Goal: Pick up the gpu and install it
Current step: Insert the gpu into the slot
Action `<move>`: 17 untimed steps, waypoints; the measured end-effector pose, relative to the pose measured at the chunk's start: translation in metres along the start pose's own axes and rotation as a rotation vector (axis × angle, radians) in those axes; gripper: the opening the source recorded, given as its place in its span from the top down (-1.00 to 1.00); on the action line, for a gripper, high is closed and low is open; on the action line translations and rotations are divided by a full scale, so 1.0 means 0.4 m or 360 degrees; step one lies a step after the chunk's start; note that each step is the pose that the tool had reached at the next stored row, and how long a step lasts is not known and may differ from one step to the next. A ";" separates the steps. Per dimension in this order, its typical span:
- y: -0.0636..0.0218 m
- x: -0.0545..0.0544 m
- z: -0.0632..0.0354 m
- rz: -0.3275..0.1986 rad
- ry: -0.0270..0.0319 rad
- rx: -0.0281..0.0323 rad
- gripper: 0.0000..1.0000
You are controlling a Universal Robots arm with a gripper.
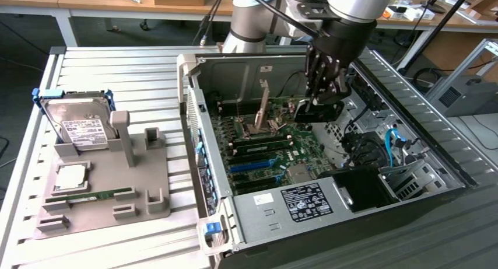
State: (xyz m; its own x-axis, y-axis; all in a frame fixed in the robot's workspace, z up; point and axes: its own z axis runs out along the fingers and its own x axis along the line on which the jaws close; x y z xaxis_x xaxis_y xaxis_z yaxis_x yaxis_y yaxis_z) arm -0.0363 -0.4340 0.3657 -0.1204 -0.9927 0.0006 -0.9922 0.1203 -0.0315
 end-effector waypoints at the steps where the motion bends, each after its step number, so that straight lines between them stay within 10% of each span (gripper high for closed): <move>1: 0.000 0.000 0.000 -0.0013 -0.00004 0.00000 0.46; 17: 0.000 0.000 0.002 -0.0240 -0.00076 0.00002 0.46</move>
State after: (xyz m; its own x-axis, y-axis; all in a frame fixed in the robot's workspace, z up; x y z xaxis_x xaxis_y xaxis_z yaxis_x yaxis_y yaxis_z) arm -0.0363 -0.4340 0.3650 0.0305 -0.9995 0.0006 -0.9990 -0.0305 -0.0316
